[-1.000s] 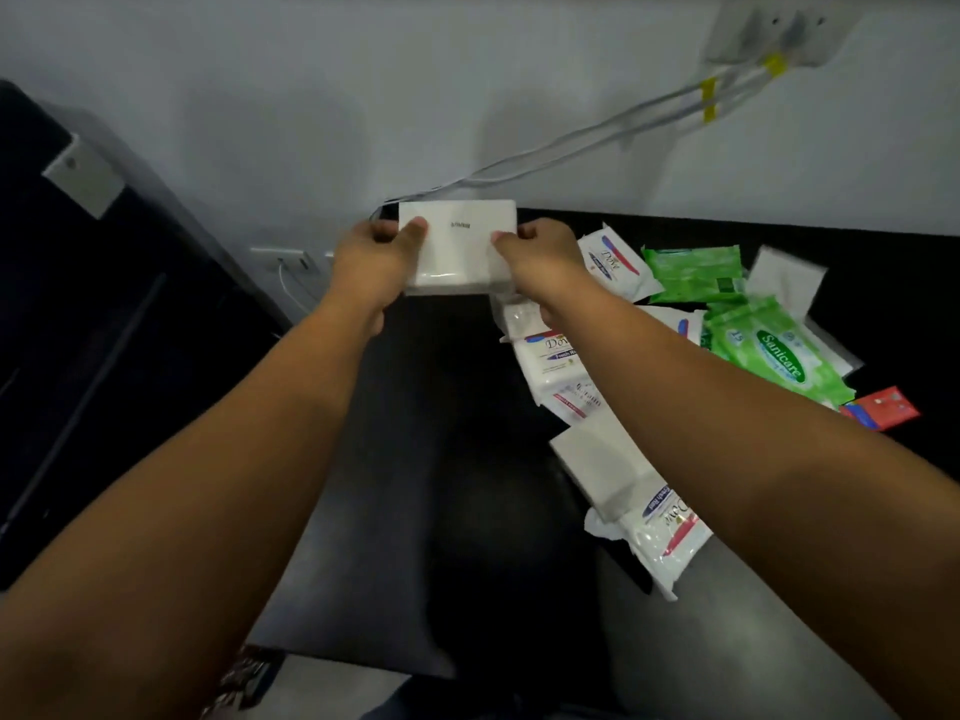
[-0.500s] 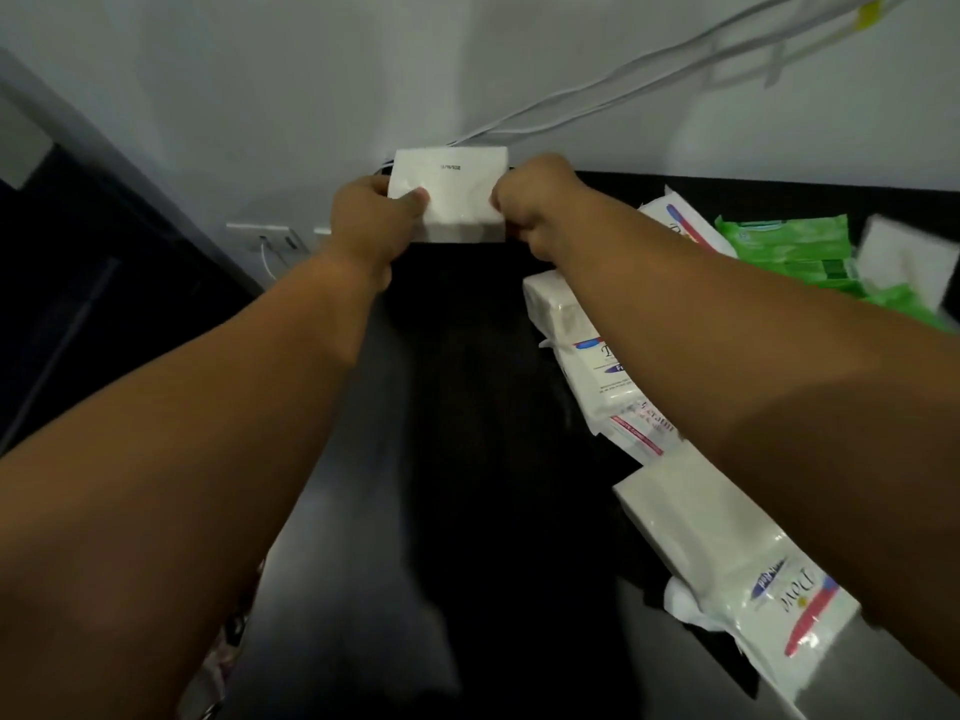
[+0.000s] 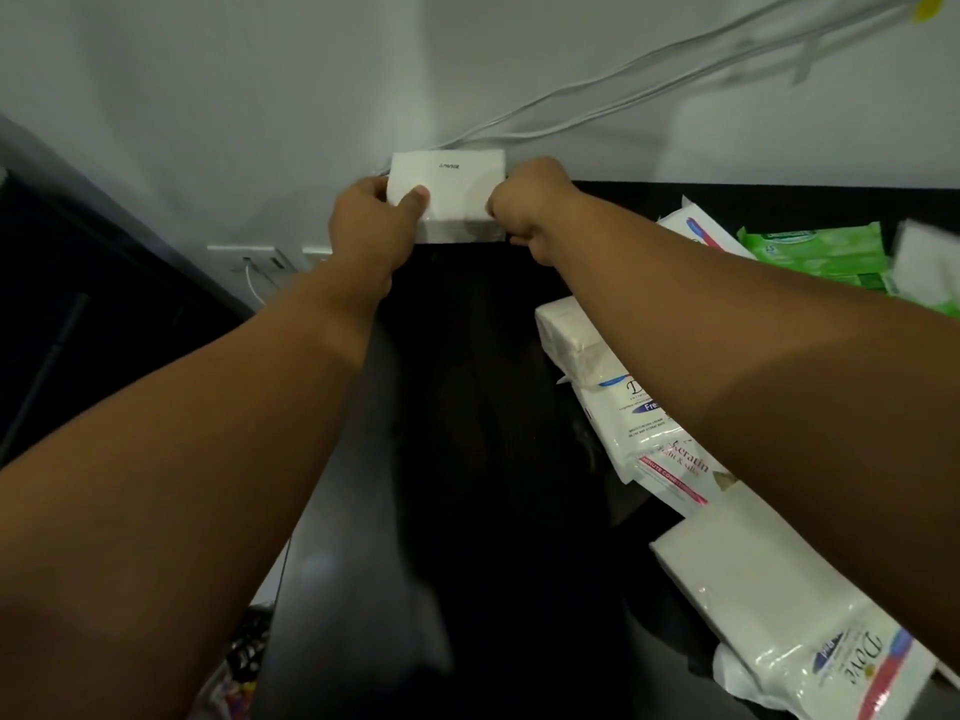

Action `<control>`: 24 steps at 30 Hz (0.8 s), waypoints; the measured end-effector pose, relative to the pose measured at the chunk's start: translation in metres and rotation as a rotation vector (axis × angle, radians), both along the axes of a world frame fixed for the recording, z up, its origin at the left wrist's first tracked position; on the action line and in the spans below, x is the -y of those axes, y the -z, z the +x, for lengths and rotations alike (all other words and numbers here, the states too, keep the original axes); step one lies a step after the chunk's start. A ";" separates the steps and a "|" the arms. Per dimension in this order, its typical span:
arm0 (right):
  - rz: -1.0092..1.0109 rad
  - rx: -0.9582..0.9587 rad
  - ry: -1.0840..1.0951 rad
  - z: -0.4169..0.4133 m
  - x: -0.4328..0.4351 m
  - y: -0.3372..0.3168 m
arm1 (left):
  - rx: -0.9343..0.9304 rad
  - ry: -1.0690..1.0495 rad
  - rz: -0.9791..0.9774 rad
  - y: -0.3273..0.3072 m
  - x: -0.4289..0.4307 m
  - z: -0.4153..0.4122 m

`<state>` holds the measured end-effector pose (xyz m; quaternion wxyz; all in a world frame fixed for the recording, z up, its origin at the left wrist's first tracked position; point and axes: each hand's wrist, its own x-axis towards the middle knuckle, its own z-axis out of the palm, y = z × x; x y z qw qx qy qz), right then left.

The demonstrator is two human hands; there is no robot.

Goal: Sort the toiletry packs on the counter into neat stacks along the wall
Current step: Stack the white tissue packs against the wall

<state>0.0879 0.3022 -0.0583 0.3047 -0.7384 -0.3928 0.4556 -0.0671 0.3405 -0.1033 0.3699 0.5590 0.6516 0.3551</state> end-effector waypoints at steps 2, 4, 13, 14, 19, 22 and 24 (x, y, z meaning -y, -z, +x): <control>-0.005 0.000 -0.008 0.001 0.005 -0.006 | 0.037 -0.014 0.001 -0.001 0.003 0.000; 0.008 0.007 -0.012 0.006 0.013 -0.010 | 0.051 -0.050 0.007 -0.004 0.008 0.000; 0.294 0.234 -0.277 0.041 0.065 -0.026 | 0.039 -0.037 0.138 -0.022 0.077 0.019; 0.314 0.263 -0.301 0.047 0.071 -0.029 | 0.039 -0.013 0.144 -0.023 0.087 0.024; 0.305 0.351 -0.370 0.083 0.113 -0.036 | 0.030 0.145 0.121 -0.030 0.142 0.048; 0.287 0.392 -0.405 0.106 0.139 -0.037 | -0.052 0.434 0.067 -0.033 0.167 0.058; 0.234 0.372 -0.408 0.118 0.155 -0.036 | -0.139 0.566 0.102 -0.032 0.177 0.063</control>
